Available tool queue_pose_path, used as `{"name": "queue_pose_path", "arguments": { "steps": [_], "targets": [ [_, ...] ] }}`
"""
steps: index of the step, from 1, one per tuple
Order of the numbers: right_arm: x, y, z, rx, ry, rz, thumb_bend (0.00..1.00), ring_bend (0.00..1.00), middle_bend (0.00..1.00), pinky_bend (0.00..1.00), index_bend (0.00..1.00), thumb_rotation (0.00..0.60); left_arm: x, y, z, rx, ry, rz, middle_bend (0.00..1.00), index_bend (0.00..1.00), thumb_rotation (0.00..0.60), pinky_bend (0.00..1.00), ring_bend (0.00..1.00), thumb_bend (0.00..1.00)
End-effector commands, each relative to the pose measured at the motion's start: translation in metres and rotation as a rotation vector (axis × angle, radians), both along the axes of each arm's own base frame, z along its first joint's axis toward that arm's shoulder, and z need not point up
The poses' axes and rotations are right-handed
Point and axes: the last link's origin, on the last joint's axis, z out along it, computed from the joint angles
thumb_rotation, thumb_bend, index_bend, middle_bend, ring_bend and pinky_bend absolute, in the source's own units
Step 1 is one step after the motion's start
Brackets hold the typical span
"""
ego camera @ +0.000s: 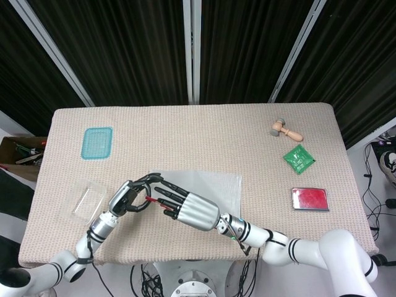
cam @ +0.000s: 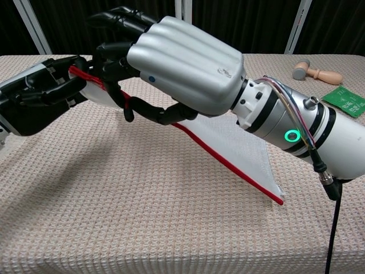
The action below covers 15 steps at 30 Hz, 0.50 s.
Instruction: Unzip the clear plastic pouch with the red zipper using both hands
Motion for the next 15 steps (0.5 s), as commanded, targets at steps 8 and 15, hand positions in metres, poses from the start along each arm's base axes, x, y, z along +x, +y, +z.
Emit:
{"name": "queue_pose_path", "arguments": {
  "steps": [8,15],
  "targets": [
    [-0.008,0.000,0.006,-0.019,-0.004,-0.014,0.50,0.00,0.28,0.00,0.91,0.600,-0.006,0.004,0.000,0.000,-0.001,0.032,0.24,0.70,0.600,0.16,0.11,0.47],
    [-0.016,0.002,0.007,-0.019,0.003,-0.020,0.50,0.00,0.28,0.00,0.92,0.600,-0.009,0.009,0.002,0.000,-0.017,0.059,0.24,0.70,0.600,0.16,0.11,0.47]
  ]
}}
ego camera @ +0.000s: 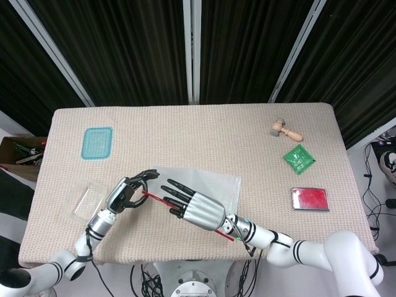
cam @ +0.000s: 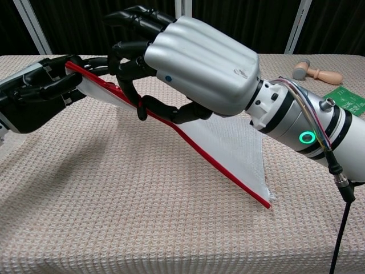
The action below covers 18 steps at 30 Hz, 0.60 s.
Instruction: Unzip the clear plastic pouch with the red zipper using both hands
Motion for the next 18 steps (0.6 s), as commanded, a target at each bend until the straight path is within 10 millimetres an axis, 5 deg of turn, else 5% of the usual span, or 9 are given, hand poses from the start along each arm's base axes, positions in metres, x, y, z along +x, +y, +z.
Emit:
{"name": "queue_pose_path", "arguments": {
  "steps": [1,18],
  "targets": [
    [-0.004,0.002,0.002,0.001,0.000,-0.001,0.50,0.00,0.28,0.00,0.92,0.600,-0.002,0.002,0.001,0.004,-0.002,0.011,0.24,0.70,0.600,0.16,0.11,0.48],
    [-0.048,0.031,0.018,0.009,0.008,-0.058,0.50,0.00,0.28,0.00,0.92,0.600,-0.018,0.017,0.007,0.026,0.010,0.108,0.24,0.70,0.600,0.16,0.11,0.48]
  ]
}}
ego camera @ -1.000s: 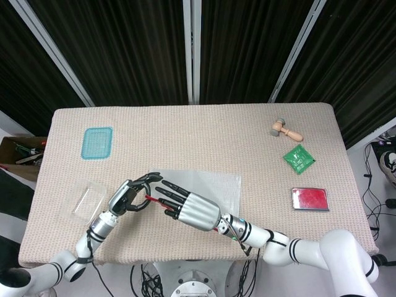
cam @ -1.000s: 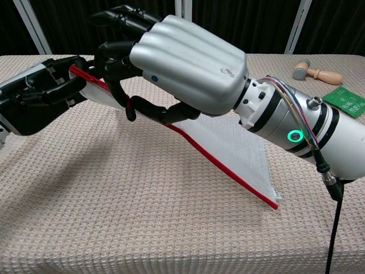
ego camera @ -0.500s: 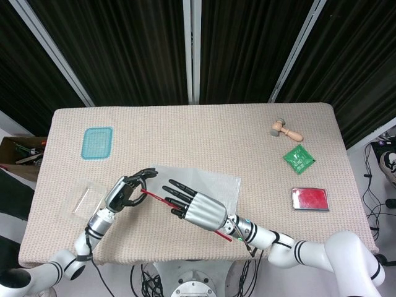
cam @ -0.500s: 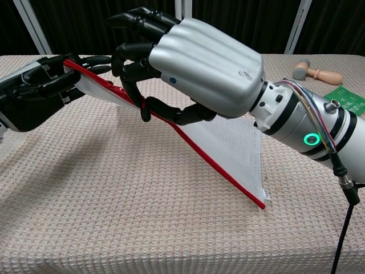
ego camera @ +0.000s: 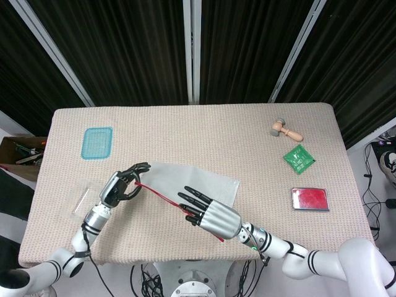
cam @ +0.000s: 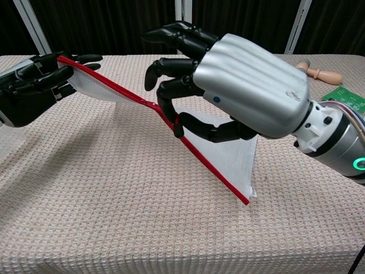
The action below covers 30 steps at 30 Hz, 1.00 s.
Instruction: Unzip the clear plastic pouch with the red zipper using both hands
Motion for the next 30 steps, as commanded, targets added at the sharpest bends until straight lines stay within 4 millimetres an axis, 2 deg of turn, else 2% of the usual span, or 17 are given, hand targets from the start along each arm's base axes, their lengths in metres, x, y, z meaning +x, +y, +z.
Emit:
{"name": "queue_pose_path", "arguments": {
  "steps": [1,13,26,30],
  "targets": [
    [-0.010,0.006,0.003,0.006,0.004,-0.019,0.50,0.00,0.28,0.00,0.92,0.600,-0.004,0.004,0.001,0.002,-0.002,0.029,0.24,0.70,0.600,0.16,0.11,0.48],
    [-0.050,0.033,0.012,0.053,0.025,-0.102,0.50,0.00,0.28,0.00,0.92,0.600,-0.020,0.016,0.000,-0.001,0.008,0.138,0.24,0.70,0.600,0.16,0.11,0.48],
    [-0.080,0.057,0.024,0.060,0.034,-0.160,0.50,0.00,0.29,0.00,0.92,0.600,-0.029,0.018,-0.003,-0.014,0.023,0.180,0.24,0.71,0.600,0.16,0.11,0.48],
    [-0.084,0.062,0.026,0.062,0.035,-0.159,0.50,0.00,0.29,0.00,0.92,0.600,-0.028,0.018,-0.004,-0.013,0.025,0.181,0.24,0.71,0.600,0.16,0.11,0.48]
  ]
}}
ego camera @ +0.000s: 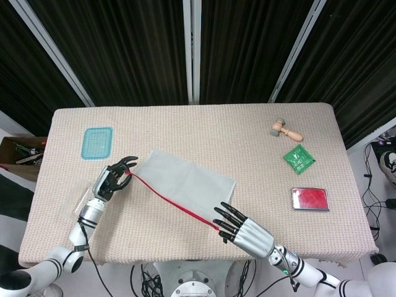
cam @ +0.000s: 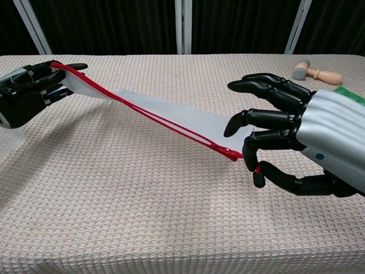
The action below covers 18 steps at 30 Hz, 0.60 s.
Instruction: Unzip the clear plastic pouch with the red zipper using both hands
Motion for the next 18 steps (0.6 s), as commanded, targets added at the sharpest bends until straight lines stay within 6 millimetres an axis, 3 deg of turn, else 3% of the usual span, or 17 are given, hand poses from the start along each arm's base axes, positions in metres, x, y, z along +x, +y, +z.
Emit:
{"name": "queue_pose_path", "arguments": {
  "steps": [1,9,12,14,16,18],
  "targets": [
    [-0.001,0.004,0.002,0.007,-0.003,0.007,0.50,0.00,0.29,0.00,0.92,0.600,0.001,0.000,-0.001,0.001,0.001,0.001,0.24,0.71,0.600,0.16,0.11,0.48],
    [-0.008,0.012,0.004,0.008,0.009,0.000,0.50,0.00,0.29,0.00,0.92,0.600,0.000,0.000,-0.002,0.002,0.017,0.006,0.24,0.71,0.600,0.16,0.11,0.48],
    [-0.012,0.009,0.003,0.010,0.020,-0.027,0.50,0.00,0.28,0.00,0.90,0.600,-0.002,0.000,-0.004,0.015,0.120,-0.016,0.24,0.70,0.600,0.16,0.11,0.48],
    [-0.017,0.005,0.001,0.014,0.056,-0.063,0.46,0.00,0.24,0.00,0.80,0.600,-0.004,-0.001,-0.005,0.035,0.257,-0.052,0.24,0.66,0.600,0.16,0.11,0.48],
    [-0.021,0.000,0.000,0.017,0.104,-0.111,0.35,0.00,0.17,0.00,0.55,0.600,-0.006,-0.003,-0.007,0.046,0.409,-0.100,0.21,0.55,0.600,0.16,0.11,0.45],
    [-0.023,-0.004,0.002,0.023,0.137,-0.156,0.20,0.00,0.08,0.00,0.20,0.600,-0.008,-0.004,-0.007,0.055,0.544,-0.145,0.19,0.44,0.600,0.16,0.11,0.40]
  ]
}}
